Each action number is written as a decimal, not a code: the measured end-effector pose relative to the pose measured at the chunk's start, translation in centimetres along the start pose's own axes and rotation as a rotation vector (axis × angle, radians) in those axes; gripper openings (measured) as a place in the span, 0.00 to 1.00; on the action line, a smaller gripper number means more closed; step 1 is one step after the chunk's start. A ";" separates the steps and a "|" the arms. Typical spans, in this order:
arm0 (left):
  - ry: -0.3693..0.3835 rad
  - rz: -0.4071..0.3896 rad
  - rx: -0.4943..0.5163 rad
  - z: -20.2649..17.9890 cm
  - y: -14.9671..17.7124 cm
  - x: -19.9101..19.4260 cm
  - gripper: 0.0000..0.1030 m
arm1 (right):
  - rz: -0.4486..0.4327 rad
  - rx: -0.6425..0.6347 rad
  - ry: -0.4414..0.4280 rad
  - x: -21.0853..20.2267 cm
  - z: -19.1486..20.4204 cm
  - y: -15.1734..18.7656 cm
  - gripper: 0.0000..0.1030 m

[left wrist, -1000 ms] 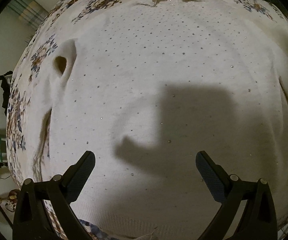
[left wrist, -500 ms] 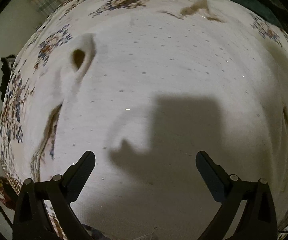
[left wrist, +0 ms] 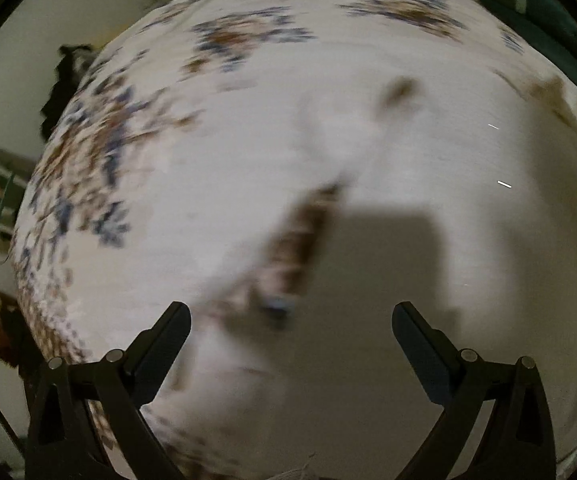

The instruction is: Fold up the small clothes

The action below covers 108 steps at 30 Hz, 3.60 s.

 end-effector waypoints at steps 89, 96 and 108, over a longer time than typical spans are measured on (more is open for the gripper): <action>0.340 -0.565 -0.471 14.7 -26.3 -11.8 0.06 | 0.107 0.247 0.364 -7.1 -5.5 7.0 0.90; 0.536 -0.434 -0.113 -9.5 -22.6 -13.5 0.07 | 0.120 0.373 0.362 -11.1 -14.9 7.8 0.90; 0.609 -0.148 0.234 -42.3 -8.4 -8.9 0.11 | 0.173 0.528 0.413 -16.7 -33.8 11.0 0.90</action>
Point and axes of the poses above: each gripper's, at about its wrist camera, not at the fingertips, and x roughly the way its jaws point, z to its left, y to its underside, the point moved 7 cm from there along x, roughly the way its jaws point, and after that the axes turned 6 degrees about -z, right-handed, at the moved point
